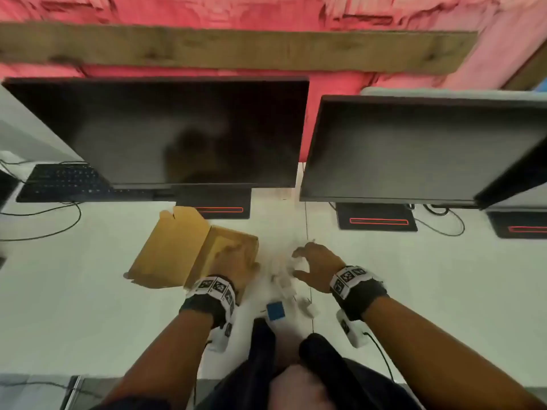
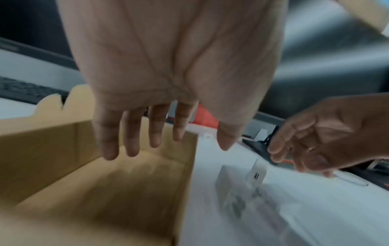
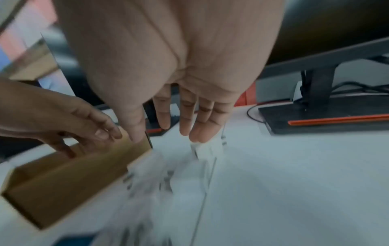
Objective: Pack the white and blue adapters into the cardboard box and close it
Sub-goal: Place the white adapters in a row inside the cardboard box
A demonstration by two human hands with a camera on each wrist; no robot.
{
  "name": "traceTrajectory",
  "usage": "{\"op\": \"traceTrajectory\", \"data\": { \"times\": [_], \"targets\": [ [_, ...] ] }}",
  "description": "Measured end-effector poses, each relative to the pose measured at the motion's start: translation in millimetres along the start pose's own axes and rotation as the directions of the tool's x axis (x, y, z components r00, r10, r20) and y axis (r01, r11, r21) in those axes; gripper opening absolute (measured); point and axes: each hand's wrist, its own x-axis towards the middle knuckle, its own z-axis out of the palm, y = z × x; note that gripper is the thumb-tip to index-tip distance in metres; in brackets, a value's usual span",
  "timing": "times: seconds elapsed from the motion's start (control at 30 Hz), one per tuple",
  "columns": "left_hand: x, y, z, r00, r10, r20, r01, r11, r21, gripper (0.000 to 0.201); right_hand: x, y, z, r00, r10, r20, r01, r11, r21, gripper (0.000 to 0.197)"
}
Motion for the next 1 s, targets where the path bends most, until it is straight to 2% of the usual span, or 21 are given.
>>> {"op": "traceTrajectory", "data": {
  "times": [0.1,0.13,0.23,0.37,0.5,0.6,0.7,0.77,0.9,1.0],
  "targets": [
    [-2.9,-14.9,22.7,0.979,-0.089,0.183,0.086,0.996,0.022,0.025,2.8,5.2,16.8,0.995,0.076,0.070,-0.061,0.980,-0.189,0.052],
    [-5.4,-18.2,28.2,0.971,-0.105,0.213,0.098,0.994,0.047,0.024,2.9,7.2,23.8,0.992,0.089,0.085,-0.068,0.972,-0.224,0.053],
    [-3.5,-28.0,38.5,0.956,-0.130,0.262,0.118,0.991,0.063,0.036,7.0,8.7,37.2,0.992,0.099,0.080,-0.076,0.965,-0.252,0.053],
    [-5.8,-28.4,34.5,0.942,-0.060,0.329,0.034,0.996,0.082,0.026,10.1,11.5,46.2,0.991,0.126,0.040,-0.116,0.975,-0.188,0.039],
    [-6.9,-26.9,38.3,0.932,0.019,0.363,-0.054,0.995,0.087,0.025,7.4,16.2,45.2,0.991,0.127,-0.034,-0.131,0.972,-0.194,0.027],
    [-6.8,-20.3,38.2,0.921,0.085,0.379,-0.130,0.987,0.095,0.030,0.2,21.3,41.7,0.988,0.090,-0.129,-0.107,0.985,-0.135,0.021],
    [-1.5,-16.1,36.1,0.898,0.139,0.418,-0.206,0.971,0.121,0.043,-5.3,21.7,35.2,0.969,0.013,-0.245,-0.024,0.999,-0.043,0.022],
    [4.0,-13.3,34.6,0.886,0.160,0.436,-0.240,0.961,0.134,0.049,-5.9,16.1,29.9,0.950,-0.016,-0.311,0.031,0.999,0.045,0.030],
    [8.3,-6.0,28.7,0.872,0.234,0.430,-0.319,0.938,0.135,0.036,1.6,-5.7,18.7,0.928,-0.020,-0.373,0.089,0.982,0.169,0.040],
    [7.1,-6.4,10.1,0.879,0.322,0.352,-0.342,0.940,-0.006,0.025,12.6,-20.2,14.0,0.948,-0.030,-0.316,0.078,0.987,0.139,0.037]
  ]
}}
